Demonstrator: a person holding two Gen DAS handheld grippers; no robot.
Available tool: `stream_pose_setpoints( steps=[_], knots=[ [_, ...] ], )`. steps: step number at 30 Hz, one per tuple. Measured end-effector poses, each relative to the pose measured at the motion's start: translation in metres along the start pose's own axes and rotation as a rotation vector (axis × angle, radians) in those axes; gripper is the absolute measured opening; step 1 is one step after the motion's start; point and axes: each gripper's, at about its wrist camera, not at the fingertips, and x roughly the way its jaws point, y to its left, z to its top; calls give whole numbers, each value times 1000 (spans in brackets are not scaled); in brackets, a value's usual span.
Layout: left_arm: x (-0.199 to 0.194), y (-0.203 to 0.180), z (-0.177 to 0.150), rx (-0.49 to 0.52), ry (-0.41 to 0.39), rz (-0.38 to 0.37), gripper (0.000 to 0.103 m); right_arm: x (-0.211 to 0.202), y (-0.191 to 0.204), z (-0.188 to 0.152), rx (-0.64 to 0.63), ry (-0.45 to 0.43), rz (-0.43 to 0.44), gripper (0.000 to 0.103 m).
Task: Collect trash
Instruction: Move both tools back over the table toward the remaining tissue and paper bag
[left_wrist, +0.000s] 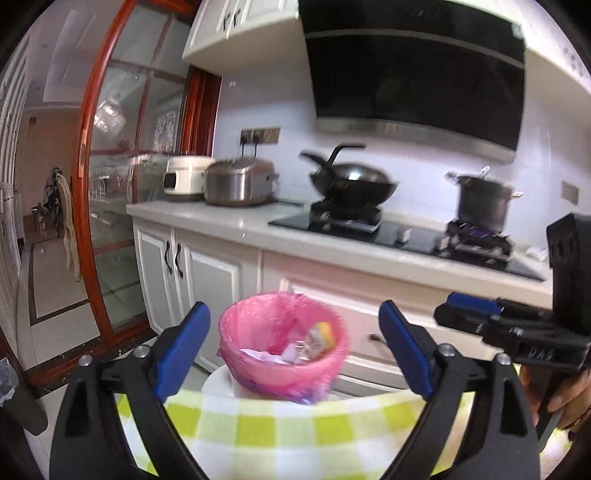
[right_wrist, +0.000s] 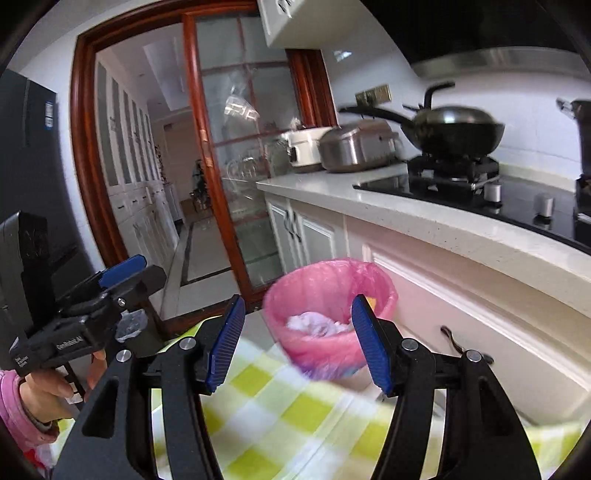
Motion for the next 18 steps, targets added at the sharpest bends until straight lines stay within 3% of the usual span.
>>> stream_pose_setpoints(
  steps=[8, 18],
  knots=[
    [-131, -44, -4, 54, -59, -22, 98, -120, 63, -27, -15, -60, 0, 59],
    [-230, -59, -56, -7, -60, -26, 98, -211, 114, -93, 6, -95, -35, 60]
  ],
)
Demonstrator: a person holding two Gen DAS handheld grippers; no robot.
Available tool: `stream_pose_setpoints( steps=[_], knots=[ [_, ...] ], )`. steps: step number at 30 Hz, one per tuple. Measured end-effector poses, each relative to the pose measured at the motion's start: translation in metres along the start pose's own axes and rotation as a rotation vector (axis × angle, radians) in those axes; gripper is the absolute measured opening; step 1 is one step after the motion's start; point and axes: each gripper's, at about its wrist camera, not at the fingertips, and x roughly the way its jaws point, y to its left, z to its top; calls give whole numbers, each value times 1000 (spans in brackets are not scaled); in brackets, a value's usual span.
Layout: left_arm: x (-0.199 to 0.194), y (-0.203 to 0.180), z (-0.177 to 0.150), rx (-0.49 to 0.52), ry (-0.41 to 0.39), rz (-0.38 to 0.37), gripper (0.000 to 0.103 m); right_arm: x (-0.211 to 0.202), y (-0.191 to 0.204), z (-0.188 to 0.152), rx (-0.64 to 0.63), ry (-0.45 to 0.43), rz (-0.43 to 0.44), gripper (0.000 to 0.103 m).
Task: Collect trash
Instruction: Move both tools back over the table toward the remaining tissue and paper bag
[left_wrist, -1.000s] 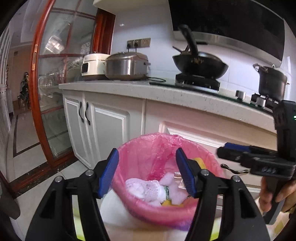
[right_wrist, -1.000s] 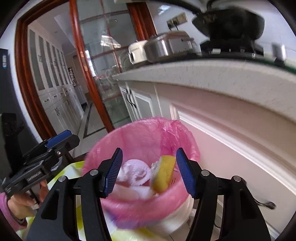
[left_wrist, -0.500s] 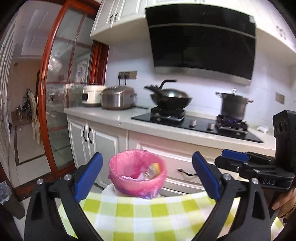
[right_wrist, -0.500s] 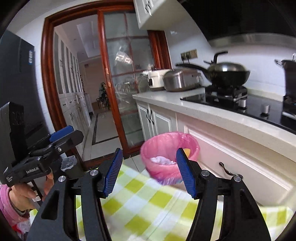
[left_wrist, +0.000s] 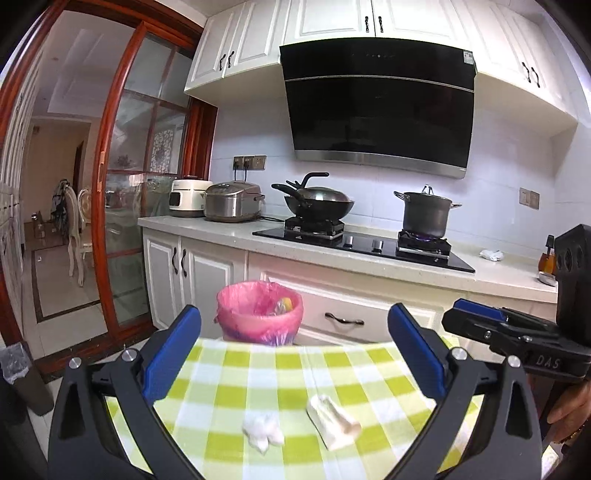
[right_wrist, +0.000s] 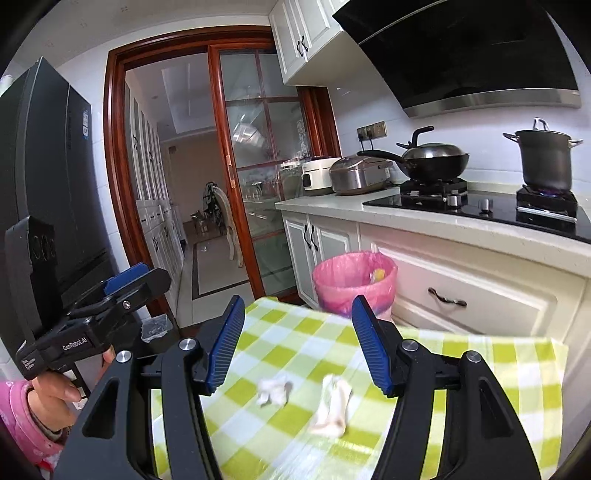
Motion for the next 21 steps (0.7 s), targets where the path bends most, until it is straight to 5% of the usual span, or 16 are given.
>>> stream_pose_setpoints(
  steps=[7, 15, 21],
  knots=[
    [-23, -11, -54, 16, 78, 7, 98, -3, 16, -61, -26, 118, -23, 64],
    [5, 6, -117, -20, 226, 45, 98, 71, -12, -128, 82, 288, -78, 64],
    [38, 34, -141, -56, 306, 86, 98, 132, -36, -146, 143, 380, -116, 64]
  ],
)
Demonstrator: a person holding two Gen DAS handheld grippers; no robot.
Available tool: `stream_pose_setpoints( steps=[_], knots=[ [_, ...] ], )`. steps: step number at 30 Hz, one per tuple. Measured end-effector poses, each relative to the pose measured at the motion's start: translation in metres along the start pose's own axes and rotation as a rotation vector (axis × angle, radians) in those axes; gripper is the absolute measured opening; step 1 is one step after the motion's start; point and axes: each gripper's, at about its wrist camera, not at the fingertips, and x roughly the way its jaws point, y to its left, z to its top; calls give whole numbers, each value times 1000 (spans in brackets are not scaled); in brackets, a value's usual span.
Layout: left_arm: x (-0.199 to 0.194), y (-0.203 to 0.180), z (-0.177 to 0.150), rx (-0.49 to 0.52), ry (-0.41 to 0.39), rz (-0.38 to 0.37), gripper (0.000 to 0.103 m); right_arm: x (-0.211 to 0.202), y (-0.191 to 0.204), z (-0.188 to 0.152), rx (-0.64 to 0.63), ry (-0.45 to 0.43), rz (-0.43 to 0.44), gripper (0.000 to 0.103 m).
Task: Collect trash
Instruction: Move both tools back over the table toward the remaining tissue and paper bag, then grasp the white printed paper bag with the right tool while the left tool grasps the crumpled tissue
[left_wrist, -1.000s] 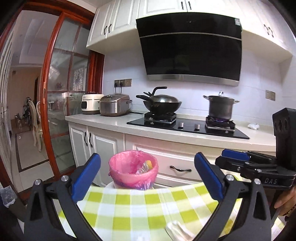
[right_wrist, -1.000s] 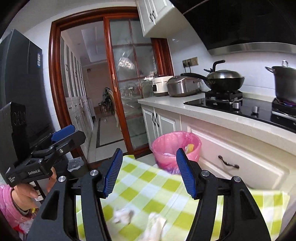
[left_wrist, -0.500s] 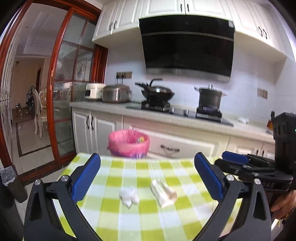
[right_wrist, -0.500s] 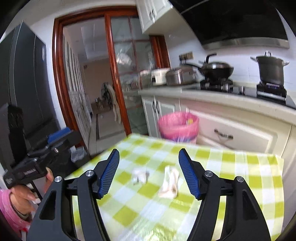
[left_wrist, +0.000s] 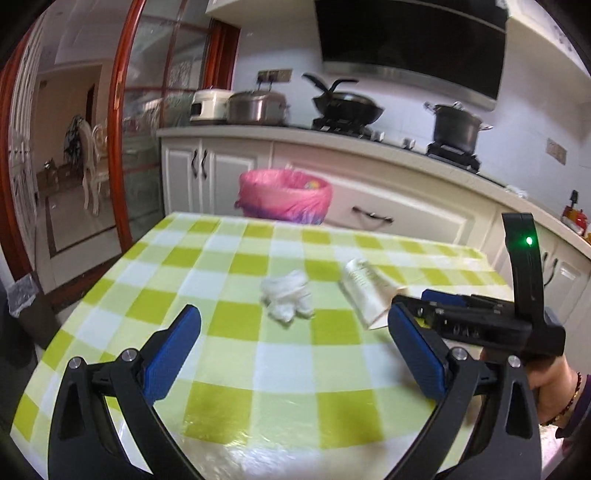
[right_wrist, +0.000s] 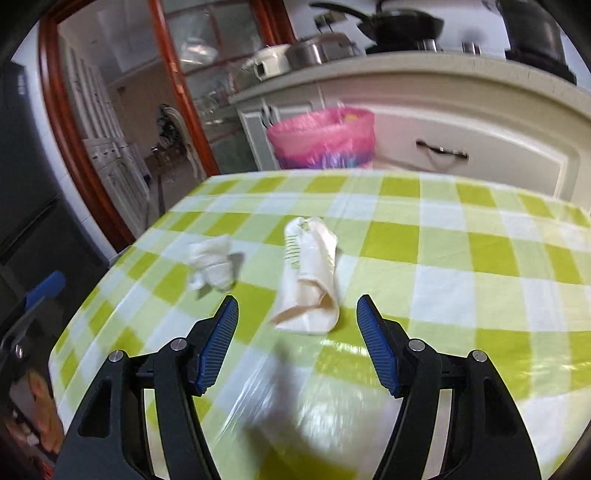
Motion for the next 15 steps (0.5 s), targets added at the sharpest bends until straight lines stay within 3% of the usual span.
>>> stream_pose_setpoints(
  steps=[5, 15],
  knots=[
    [34, 20, 1, -41, 40, 33, 98, 37, 3, 18, -4, 42, -27, 64],
    [61, 25, 5, -42, 80, 45, 98, 84, 10, 37, -39, 154, -51, 63]
  ],
)
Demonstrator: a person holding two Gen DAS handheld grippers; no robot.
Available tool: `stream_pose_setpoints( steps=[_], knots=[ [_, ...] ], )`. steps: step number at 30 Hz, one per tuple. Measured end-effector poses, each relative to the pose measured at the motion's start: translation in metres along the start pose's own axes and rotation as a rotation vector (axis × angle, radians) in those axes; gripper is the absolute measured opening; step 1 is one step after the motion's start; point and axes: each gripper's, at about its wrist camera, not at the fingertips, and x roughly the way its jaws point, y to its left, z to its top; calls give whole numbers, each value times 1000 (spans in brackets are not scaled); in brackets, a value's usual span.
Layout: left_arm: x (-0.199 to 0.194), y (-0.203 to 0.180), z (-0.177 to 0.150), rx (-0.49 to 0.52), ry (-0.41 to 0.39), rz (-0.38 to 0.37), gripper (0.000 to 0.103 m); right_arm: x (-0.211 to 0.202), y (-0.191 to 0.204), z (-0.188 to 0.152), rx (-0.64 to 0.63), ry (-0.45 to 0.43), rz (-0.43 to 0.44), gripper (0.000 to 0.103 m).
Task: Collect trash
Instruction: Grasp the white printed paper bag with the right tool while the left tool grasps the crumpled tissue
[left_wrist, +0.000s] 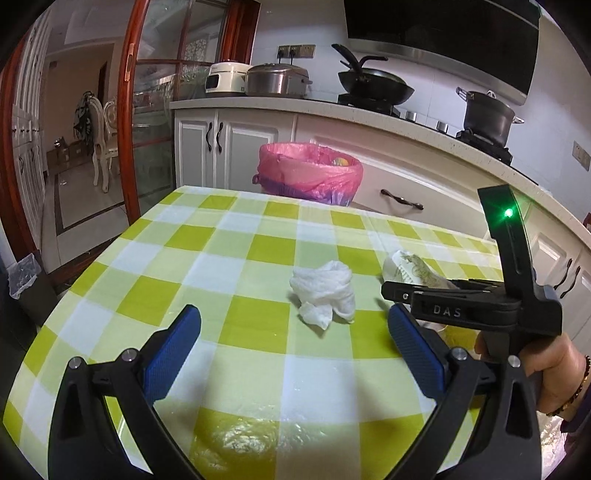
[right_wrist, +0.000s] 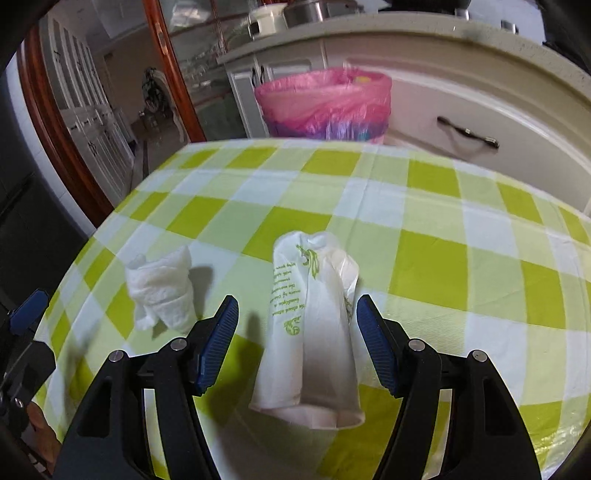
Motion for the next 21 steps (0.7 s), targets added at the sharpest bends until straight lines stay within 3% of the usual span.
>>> stream_pose_setpoints(
  steps=[1, 3, 9, 15, 21],
  knots=[
    [2, 0, 0, 1, 3, 4, 98, 1, -1, 0, 3, 1, 3, 62],
    [7, 0, 2, -2, 11, 9, 98, -1, -1, 0, -3, -2, 9, 45],
    [23, -4, 10, -19, 34, 14, 98, -24, -12, -8, -26, -75, 21, 42],
    [60, -18, 18, -25, 99, 13, 98, -65, -34, -21, 28, -142, 72, 42],
    [92, -38, 30, -2, 149, 60, 95, -91, -46, -34, 79, -184, 105, 42]
  ],
)
